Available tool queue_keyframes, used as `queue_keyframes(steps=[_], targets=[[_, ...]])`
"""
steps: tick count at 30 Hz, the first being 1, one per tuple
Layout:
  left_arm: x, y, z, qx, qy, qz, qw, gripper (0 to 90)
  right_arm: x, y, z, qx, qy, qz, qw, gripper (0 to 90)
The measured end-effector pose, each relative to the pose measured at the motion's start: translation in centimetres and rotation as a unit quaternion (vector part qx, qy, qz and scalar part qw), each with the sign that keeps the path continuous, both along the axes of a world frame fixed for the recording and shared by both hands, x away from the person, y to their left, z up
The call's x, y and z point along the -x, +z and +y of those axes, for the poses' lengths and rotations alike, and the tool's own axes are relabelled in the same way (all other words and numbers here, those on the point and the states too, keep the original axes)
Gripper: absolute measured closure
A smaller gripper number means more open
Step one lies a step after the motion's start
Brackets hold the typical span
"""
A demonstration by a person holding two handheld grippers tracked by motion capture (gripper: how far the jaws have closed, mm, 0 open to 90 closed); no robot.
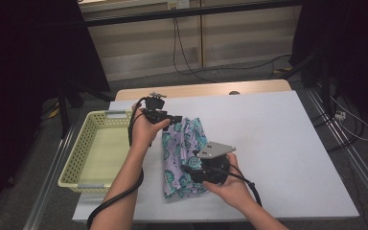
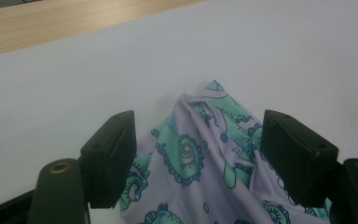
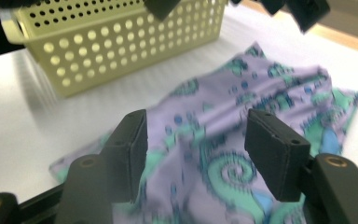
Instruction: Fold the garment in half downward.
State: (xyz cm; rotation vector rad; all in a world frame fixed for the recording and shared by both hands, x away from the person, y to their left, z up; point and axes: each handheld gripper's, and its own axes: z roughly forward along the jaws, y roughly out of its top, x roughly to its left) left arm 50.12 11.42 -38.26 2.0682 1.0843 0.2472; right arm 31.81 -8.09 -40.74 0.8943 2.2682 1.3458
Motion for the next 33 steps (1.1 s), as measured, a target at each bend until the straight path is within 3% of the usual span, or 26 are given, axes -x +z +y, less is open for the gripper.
queue_keyframes(steps=[2,5,6,7,10,12,13,14,18,21,23,25,28,31,33], targets=[[0.4,0.0,0.3,0.0,0.0,-0.001,1.0,25.6,-0.7,-0.2,0.8,-0.001,0.004,0.012,0.9999,42.8],[1.0,0.1,0.7,0.003,0.002,-0.004,1.0,24.0,-1.9,-1.2,1.6,0.016,0.006,0.025,0.9995,62.8],[1.3,0.1,0.8,0.005,0.003,-0.005,1.0,23.9,-2.2,-1.6,1.7,0.025,-0.003,0.023,0.9994,64.5],[1.5,0.1,1.0,0.004,0.002,-0.007,1.0,23.9,-2.5,-1.8,1.7,0.034,-0.009,0.027,0.999,74.7],[2.0,0.0,1.3,0.002,0.002,-0.011,0.9999,23.7,-2.9,-2.4,0.8,0.032,-0.007,0.046,0.9984,90.0],[2.3,-0.1,1.5,0.0,0.003,-0.013,0.9999,23.6,-2.8,-2.4,0.0,0.025,-0.014,0.049,0.9984,90.0],[2.4,-0.3,1.4,0.011,0.013,-0.013,0.9998,23.6,-2.8,-2.3,-0.4,0.026,-0.015,0.047,0.9985,90.0],[2.5,-0.3,1.7,-0.008,-0.001,-0.014,0.9999,23.5,-2.7,-2.2,-0.8,0.028,-0.017,0.045,0.9985,90.0],[3.2,-0.8,2.0,-0.016,-0.003,-0.019,0.9997,23.4,-2.0,-1.8,-2.9,0.028,-0.022,0.041,0.9985,90.0],[3.5,-1.2,2.2,-0.018,-0.001,-0.021,0.9996,23.0,-1.8,-2.1,-4.6,0.044,-0.038,0.044,0.9973,90.0],[3.6,-1.3,2.3,-0.018,0.003,-0.024,0.9995,21.7,-1.9,-2.3,-5.1,0.035,-0.04,0.048,0.9974,85.7],[3.7,-1.4,2.3,-0.017,0.004,-0.028,0.9995,19.5,-2.1,-2.0,-4.7,0.02,-0.042,0.039,0.9981,74.7],[3.9,-1.5,2.5,-0.014,0.006,-0.033,0.9993,18.4,-2.7,-1.4,-2.9,0.017,-0.032,0.023,0.9991,61.2],[3.9,-1.7,2.7,-0.013,0.006,-0.032,0.9994,17.5,-3.9,-1.5,-1.4,0.003,-0.031,0.034,0.9989,54.1],[4.0,-1.5,2.7,-0.008,0.005,-0.033,0.9994,17.2,-5.0,-2.1,-0.2,0.012,-0.02,0.064,0.9977,51.1]])
